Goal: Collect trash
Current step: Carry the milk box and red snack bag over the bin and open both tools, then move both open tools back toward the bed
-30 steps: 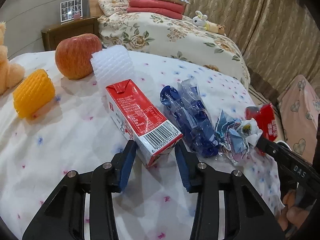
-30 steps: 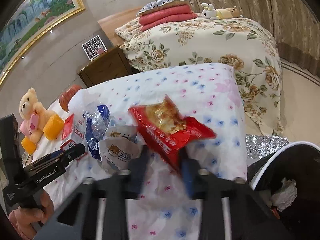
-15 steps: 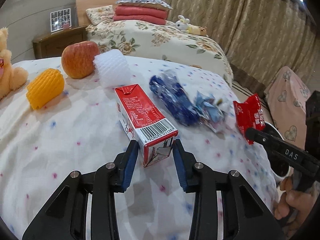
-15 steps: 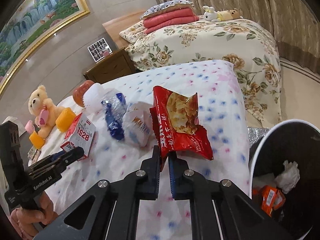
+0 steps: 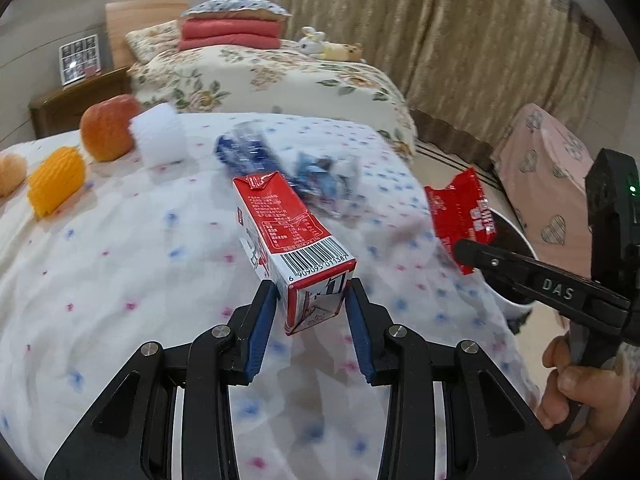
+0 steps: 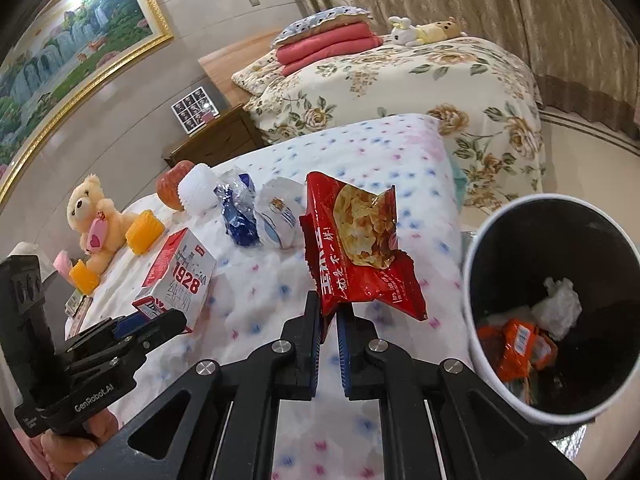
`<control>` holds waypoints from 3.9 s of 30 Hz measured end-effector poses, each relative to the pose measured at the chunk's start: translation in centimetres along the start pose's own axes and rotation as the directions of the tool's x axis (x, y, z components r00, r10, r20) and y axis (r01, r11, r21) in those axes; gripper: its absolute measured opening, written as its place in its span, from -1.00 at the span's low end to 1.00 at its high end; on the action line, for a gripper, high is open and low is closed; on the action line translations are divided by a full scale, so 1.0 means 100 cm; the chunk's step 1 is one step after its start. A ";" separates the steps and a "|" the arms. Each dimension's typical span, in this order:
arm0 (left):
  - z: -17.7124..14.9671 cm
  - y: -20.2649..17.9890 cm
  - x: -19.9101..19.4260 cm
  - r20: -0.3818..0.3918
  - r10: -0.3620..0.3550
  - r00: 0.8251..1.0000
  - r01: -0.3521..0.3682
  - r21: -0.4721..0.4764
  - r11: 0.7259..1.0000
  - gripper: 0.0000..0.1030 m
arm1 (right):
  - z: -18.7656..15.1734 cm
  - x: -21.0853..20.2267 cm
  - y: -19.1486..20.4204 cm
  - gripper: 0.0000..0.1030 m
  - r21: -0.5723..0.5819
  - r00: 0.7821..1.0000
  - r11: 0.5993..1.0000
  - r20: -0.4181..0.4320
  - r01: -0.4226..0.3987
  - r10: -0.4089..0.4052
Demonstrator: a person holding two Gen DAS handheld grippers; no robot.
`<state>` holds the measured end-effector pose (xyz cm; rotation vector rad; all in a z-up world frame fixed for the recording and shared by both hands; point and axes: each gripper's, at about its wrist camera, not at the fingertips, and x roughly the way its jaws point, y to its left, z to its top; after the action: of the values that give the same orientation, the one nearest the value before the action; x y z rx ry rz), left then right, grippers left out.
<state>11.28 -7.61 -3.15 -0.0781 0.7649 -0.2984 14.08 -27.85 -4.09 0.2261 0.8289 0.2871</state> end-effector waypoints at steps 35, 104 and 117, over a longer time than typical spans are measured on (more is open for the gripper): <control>0.005 -0.114 0.020 -0.031 -0.155 0.987 0.158 0.202 0.967 -0.36 | -0.027 -0.061 -0.084 -0.85 0.157 0.993 0.983 0.058 0.097 -0.107; 0.007 -0.087 0.044 -0.108 -0.155 0.982 0.162 0.066 0.985 0.06 | -0.018 -0.053 -0.110 0.64 0.266 0.992 0.959 0.052 0.094 -0.111; -0.004 -0.028 0.021 -0.070 -0.078 0.994 0.077 -0.028 0.997 0.17 | -0.017 -0.034 -0.055 0.73 0.190 0.998 0.981 0.037 0.040 -0.048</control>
<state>11.79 -10.88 -4.36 -0.1213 0.8379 -0.3669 11.54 -34.06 -4.51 0.3898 0.8192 0.1611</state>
